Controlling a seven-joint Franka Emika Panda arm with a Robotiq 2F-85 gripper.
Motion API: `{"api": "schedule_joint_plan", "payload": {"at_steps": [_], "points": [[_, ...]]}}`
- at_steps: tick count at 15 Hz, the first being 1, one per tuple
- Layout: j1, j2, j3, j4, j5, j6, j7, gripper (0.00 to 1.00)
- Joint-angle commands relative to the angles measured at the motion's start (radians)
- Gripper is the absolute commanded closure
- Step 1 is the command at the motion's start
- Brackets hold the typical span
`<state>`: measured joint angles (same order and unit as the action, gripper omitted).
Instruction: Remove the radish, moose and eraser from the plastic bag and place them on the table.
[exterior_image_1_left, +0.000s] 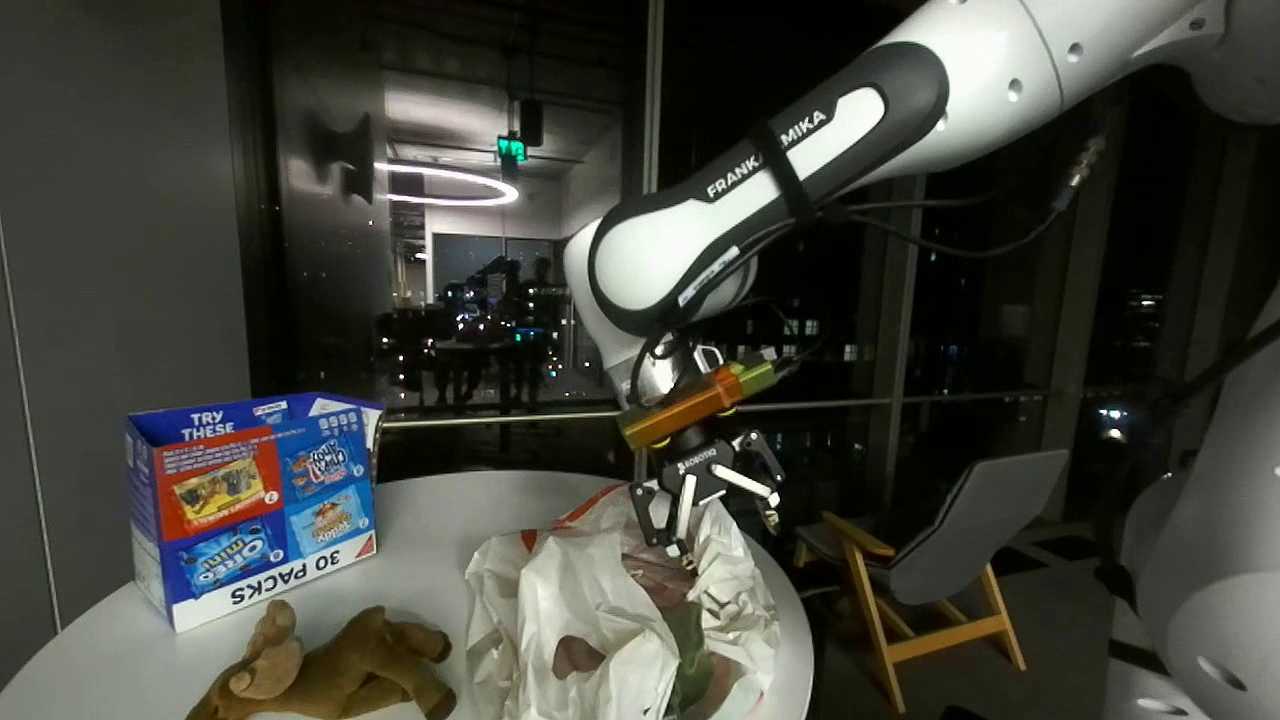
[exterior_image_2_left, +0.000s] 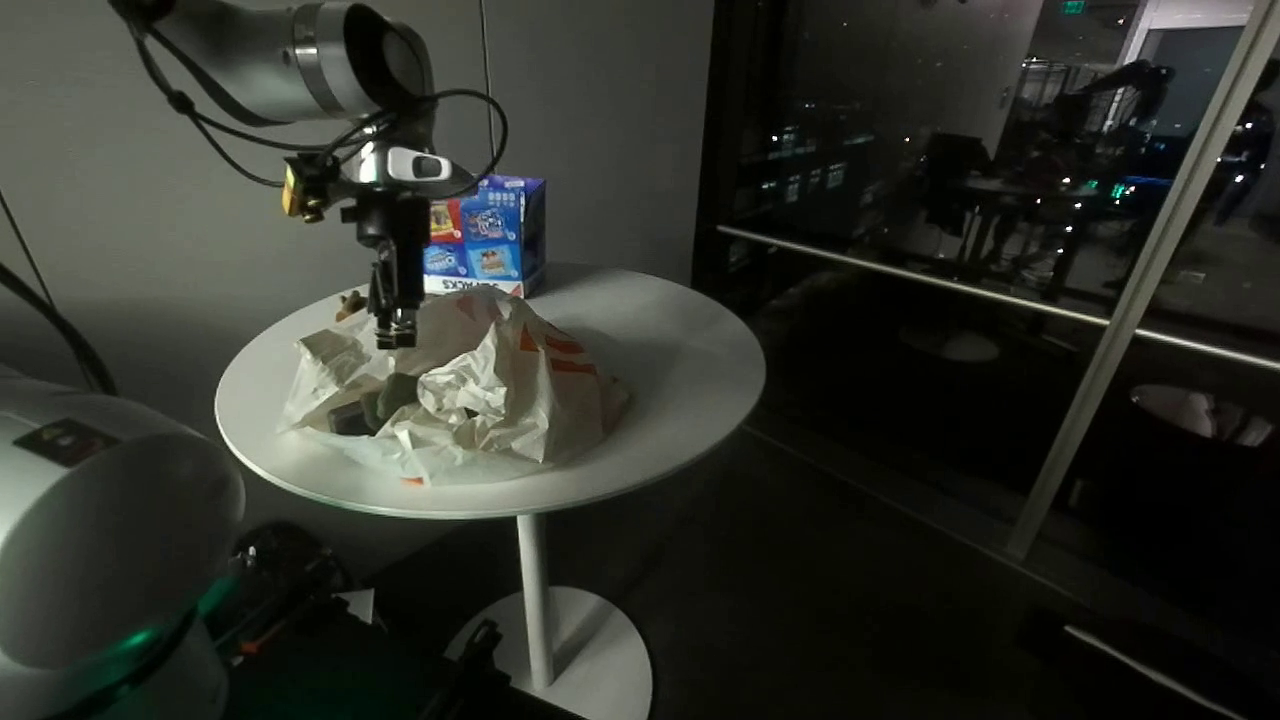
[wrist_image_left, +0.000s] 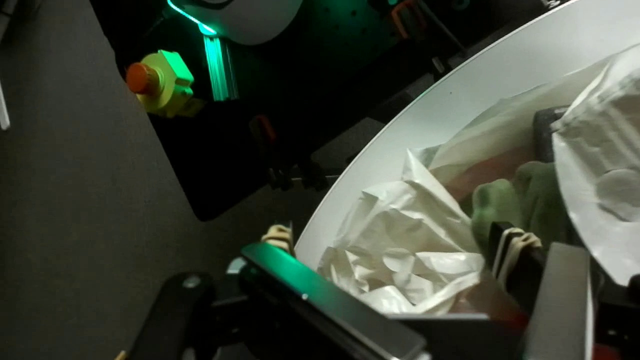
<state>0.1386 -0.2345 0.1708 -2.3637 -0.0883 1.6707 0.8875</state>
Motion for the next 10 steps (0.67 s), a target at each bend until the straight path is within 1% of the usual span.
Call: {"api": "schedule_joint_plan", "payload": {"at_steps": [1,2,5,10], "points": [[-0.017,0.037,0.023,-0.056,-0.008,0.088,0.041,0.0],[-0.013,0.066,0.029,-0.056,-0.021,0.116,0.031,0.0],[0.0,0.115,0.058,-0.047,-0.089,0.184,0.072,0.0],[0.015,0.071,0.073,-0.071,-0.186,0.285,0.159,0.0]]}}
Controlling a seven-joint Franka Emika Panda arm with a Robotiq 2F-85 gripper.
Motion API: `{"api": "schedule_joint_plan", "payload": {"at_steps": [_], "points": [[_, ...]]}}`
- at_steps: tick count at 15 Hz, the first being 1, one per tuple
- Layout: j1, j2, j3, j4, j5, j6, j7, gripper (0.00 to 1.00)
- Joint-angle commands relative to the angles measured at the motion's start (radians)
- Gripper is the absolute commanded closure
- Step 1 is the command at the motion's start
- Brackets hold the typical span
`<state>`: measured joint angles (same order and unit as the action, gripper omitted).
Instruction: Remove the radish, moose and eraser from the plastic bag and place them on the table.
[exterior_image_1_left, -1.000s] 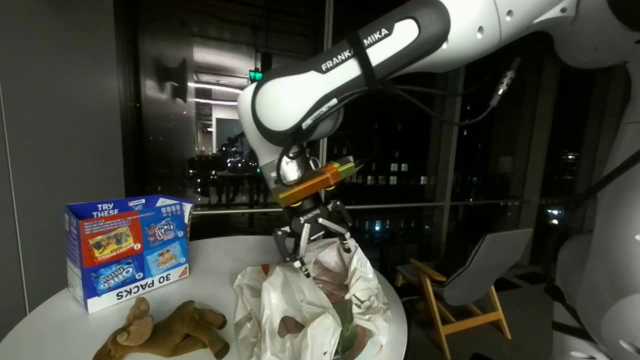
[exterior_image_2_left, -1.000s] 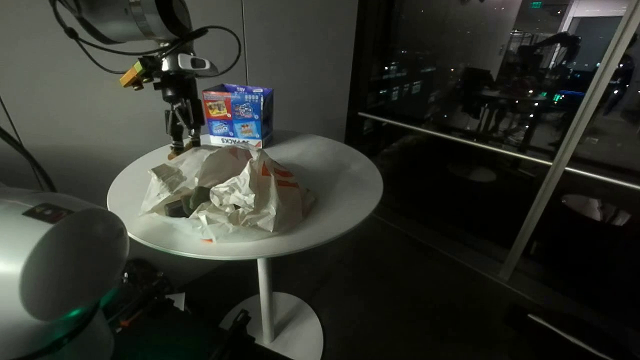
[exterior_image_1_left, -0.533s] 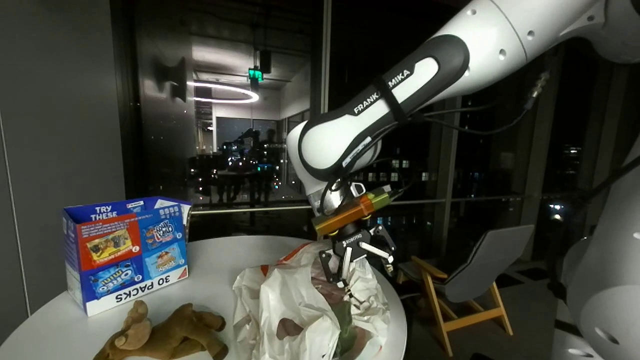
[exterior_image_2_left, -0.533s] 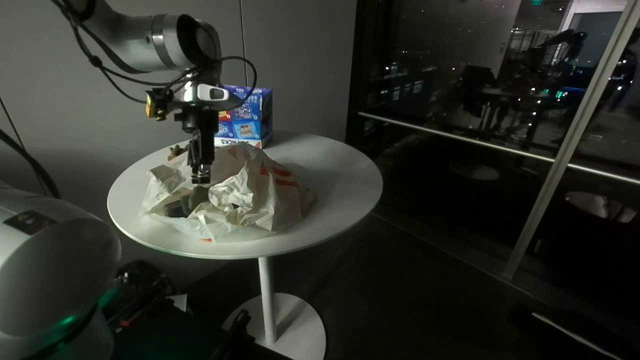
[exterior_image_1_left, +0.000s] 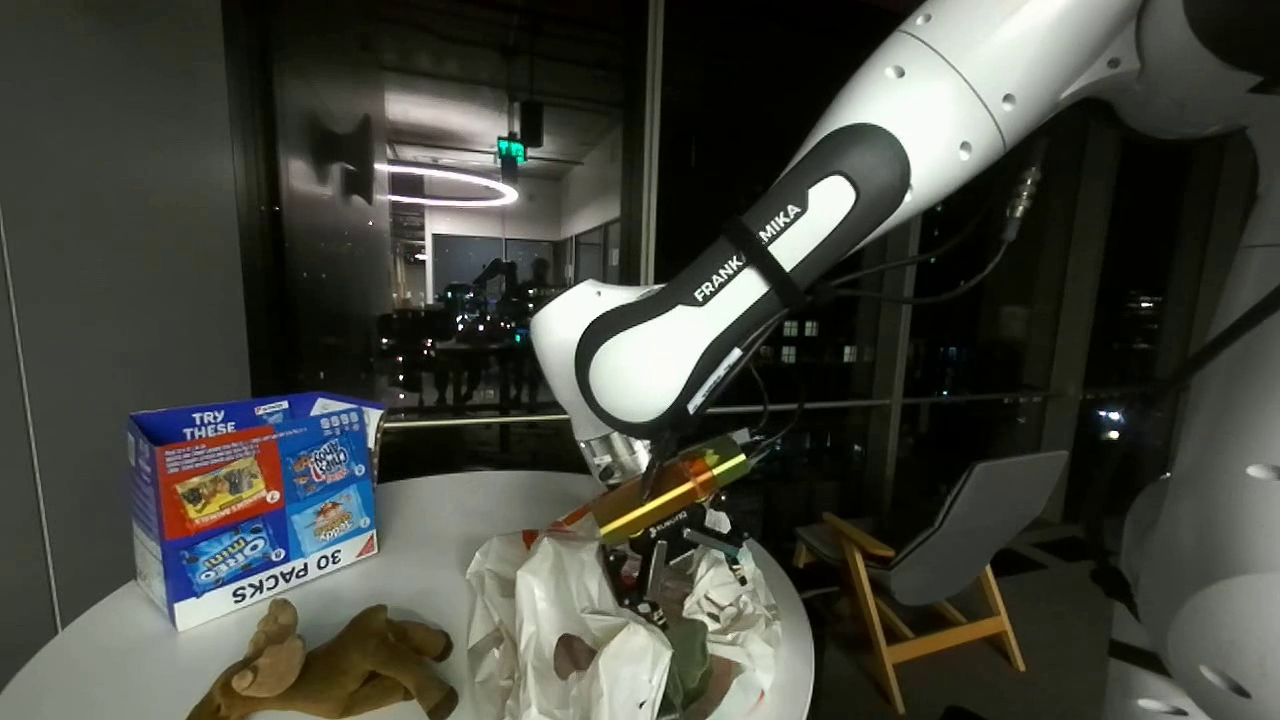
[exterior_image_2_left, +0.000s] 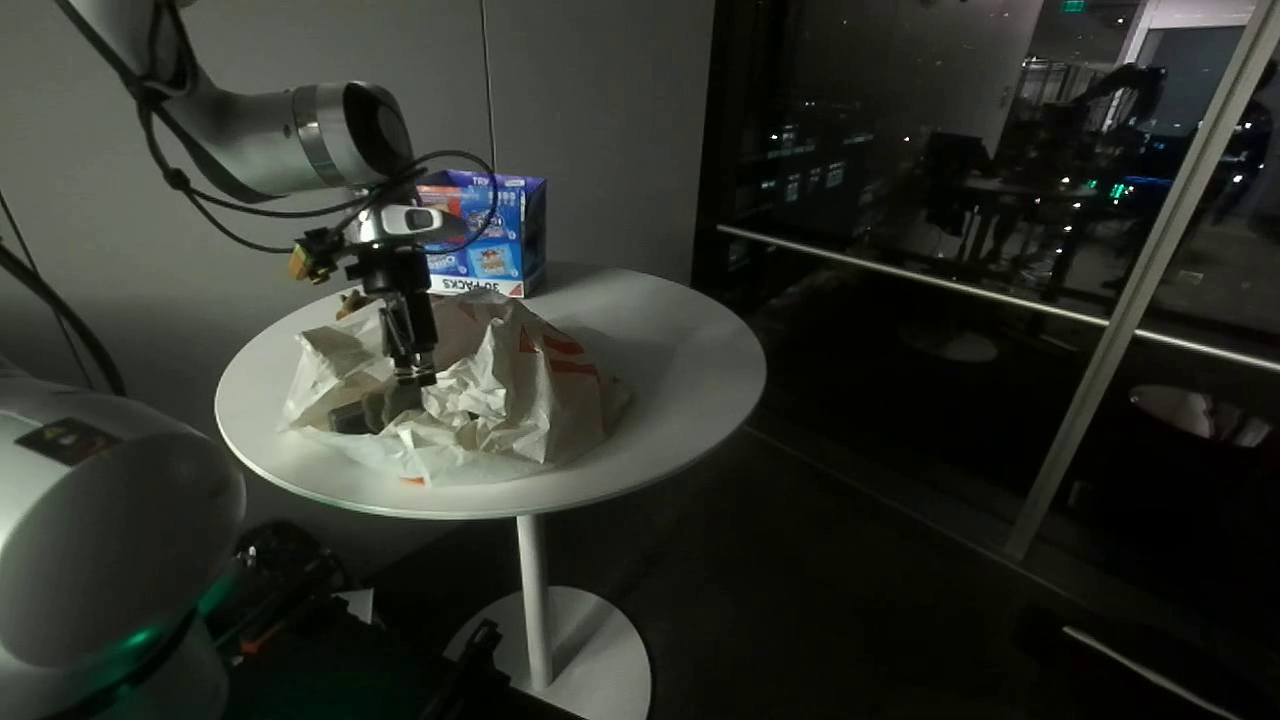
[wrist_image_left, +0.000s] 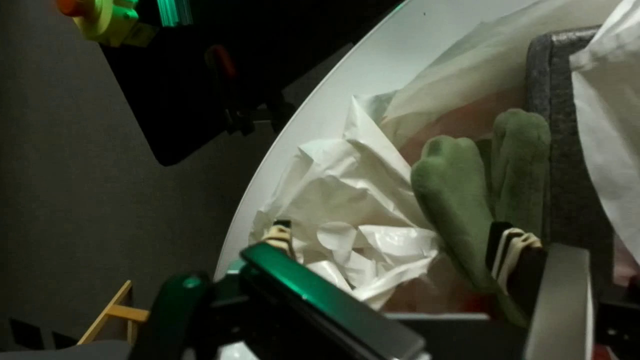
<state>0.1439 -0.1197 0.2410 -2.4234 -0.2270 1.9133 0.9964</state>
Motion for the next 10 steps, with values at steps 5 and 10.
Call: {"api": "schedule_joint_plan", "payload": {"at_steps": [5,10], "points": [[0.013,-0.009,-0.013,-0.005,0.028,0.198,-0.055,0.0],[0.009,0.073,-0.025,0.009,0.116,0.288,-0.167,0.0]]}}
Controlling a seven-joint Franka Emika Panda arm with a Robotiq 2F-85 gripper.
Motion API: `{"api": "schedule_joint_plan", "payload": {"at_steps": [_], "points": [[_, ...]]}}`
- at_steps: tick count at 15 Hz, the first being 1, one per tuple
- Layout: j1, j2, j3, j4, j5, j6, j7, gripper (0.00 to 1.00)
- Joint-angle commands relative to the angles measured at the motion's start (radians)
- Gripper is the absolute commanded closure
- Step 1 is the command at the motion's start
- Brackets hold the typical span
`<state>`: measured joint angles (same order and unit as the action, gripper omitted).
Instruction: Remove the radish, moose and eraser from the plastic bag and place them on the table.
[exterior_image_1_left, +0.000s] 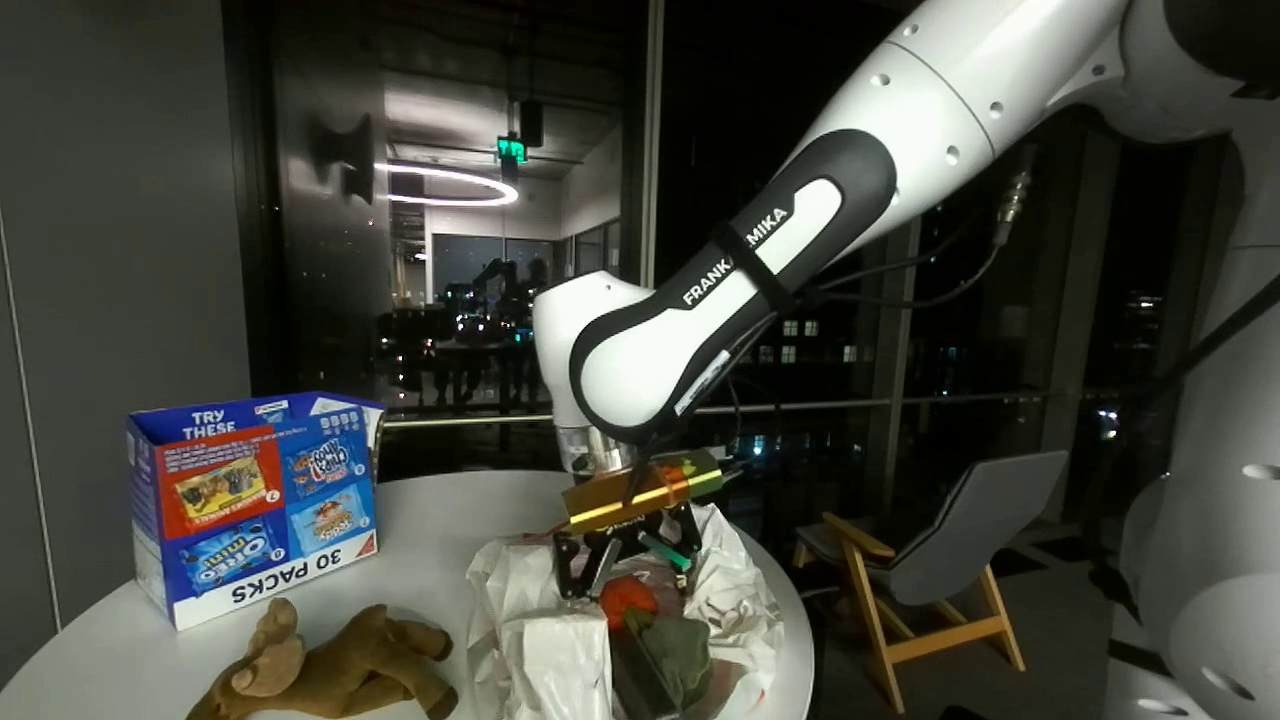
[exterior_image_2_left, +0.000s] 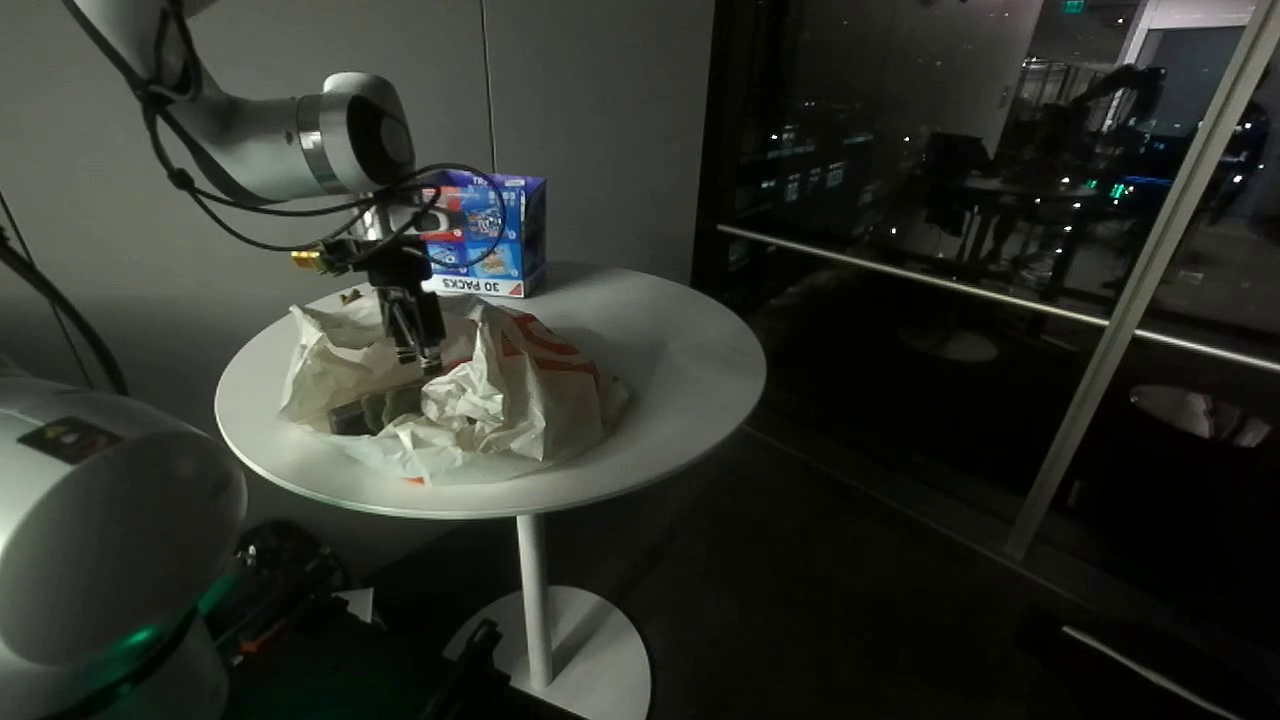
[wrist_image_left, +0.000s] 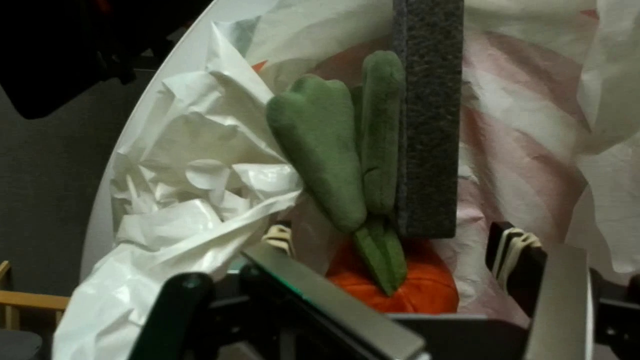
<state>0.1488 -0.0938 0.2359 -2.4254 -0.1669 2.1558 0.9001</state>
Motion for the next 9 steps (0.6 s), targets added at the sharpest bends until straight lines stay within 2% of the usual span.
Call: {"api": "schedule_joint_plan", "payload": {"at_steps": [1,7,8,9], "points": [[0.002,0.065,-0.026,0.014,0.071,0.048,-0.085,0.0],[-0.007,0.169,-0.069,0.045,0.135,0.028,-0.158,0.0],[-0.005,0.18,-0.073,0.049,0.155,0.028,-0.181,0.25],[-0.006,0.184,-0.077,0.051,0.176,0.027,-0.205,0.25]]}}
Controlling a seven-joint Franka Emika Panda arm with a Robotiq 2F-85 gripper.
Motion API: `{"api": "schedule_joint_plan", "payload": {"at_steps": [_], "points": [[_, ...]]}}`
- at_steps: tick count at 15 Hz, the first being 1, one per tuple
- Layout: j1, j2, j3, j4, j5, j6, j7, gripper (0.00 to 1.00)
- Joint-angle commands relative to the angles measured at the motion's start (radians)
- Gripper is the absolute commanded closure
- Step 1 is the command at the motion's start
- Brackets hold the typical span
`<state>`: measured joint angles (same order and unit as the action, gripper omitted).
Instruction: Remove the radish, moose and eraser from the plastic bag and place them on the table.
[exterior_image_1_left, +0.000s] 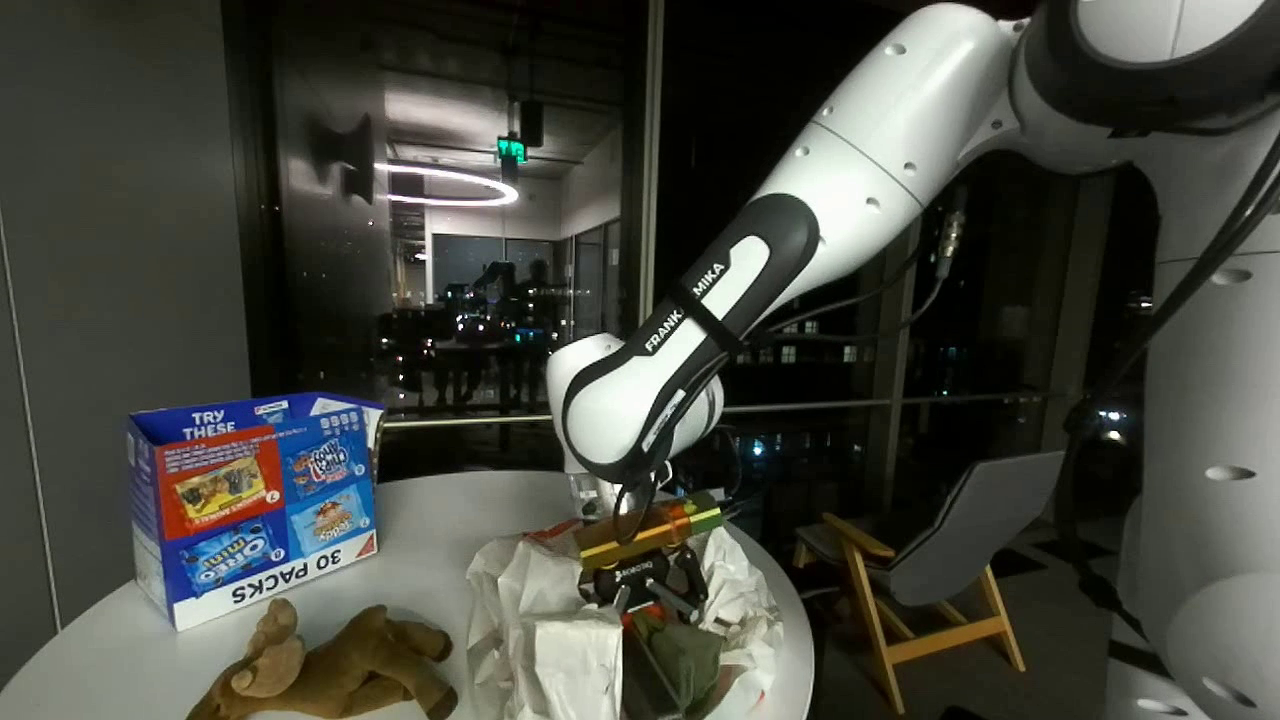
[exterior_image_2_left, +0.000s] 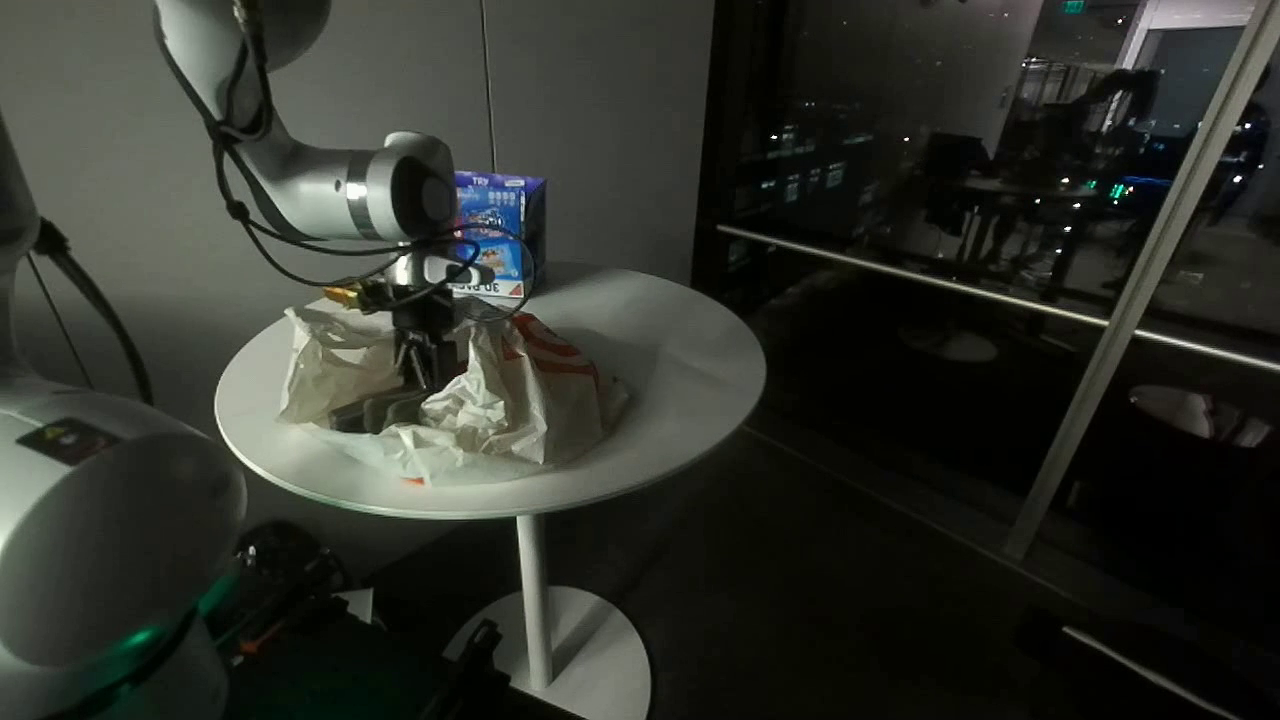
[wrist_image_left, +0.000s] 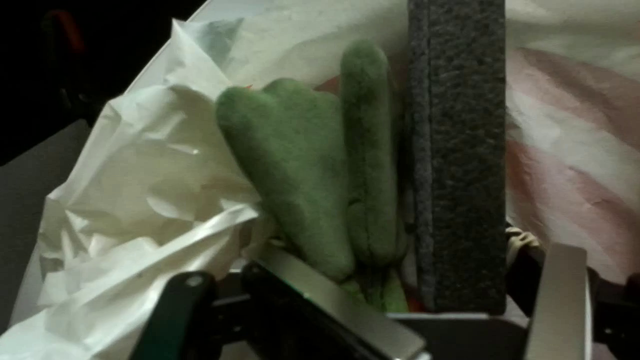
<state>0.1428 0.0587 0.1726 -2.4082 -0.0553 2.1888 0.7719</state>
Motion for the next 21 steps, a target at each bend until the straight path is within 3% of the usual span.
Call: {"api": "schedule_joint_plan", "payload": {"at_steps": [1,7,13,21], "points": [[0.002,0.033,-0.015,0.038,0.085,-0.011,-0.099,0.34],[0.019,-0.036,-0.015,0.032,0.076,-0.033,-0.075,0.78],[0.015,-0.231,-0.004,-0.011,0.094,-0.151,-0.084,0.85],[0.037,-0.604,-0.043,-0.066,0.33,-0.484,-0.544,0.85]]}}
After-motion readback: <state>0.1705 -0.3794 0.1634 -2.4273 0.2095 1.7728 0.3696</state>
